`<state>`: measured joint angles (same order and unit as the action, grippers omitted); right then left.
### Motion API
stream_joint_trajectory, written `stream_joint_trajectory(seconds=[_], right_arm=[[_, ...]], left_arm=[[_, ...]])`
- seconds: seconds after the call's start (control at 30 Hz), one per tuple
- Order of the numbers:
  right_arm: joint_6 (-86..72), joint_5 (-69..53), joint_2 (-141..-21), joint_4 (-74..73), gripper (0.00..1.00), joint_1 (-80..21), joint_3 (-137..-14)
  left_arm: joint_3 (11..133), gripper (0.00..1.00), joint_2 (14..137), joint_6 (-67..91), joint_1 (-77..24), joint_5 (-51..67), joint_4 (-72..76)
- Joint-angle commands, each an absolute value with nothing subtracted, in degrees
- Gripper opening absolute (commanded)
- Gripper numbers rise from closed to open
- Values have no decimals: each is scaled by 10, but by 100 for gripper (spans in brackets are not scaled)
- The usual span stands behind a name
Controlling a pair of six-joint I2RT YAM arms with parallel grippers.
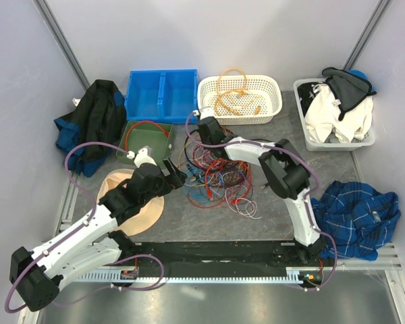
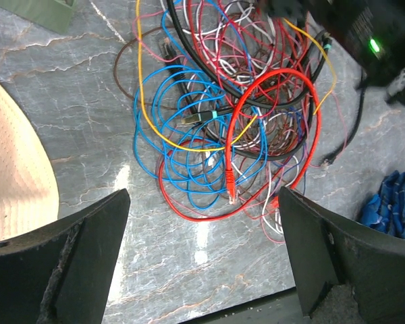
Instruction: Untangle the cables
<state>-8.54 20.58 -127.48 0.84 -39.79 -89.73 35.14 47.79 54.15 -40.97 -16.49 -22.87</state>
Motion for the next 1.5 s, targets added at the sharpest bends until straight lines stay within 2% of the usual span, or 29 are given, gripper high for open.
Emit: stream_joint_trajectory(seconds=[0.0, 0.1, 0.13, 0.23, 0.27, 0.67, 0.83, 1.03, 1.47], right_arm=[[-112, 194, -1131, 78, 0, -406, -825], [-137, 146, -1092, 51, 17, -407, -809], [-142, 128, -1081, 51, 30, -410, -798], [-155, 118, -1042, 63, 43, -429, -740], [-154, 117, -1027, 62, 44, -438, -715], [-159, 167, -920, 55, 50, -535, -547], [-196, 213, -897, 43, 50, -541, -507], [-264, 202, -880, 100, 49, -541, -447], [-333, 214, -944, 153, 46, -533, -460]], left_arm=[[340, 97, 454, 539, -410, -185, -224], [331, 97, 443, 545, -410, -182, -225], [329, 97, 439, 547, -410, -182, -225], [316, 98, 425, 555, -410, -183, -225], [312, 98, 421, 558, -410, -183, -225], [291, 99, 408, 574, -409, -186, -224], [291, 99, 417, 577, -409, -183, -222], [286, 99, 417, 582, -409, -184, -221], [272, 99, 410, 591, -409, -178, -221]])
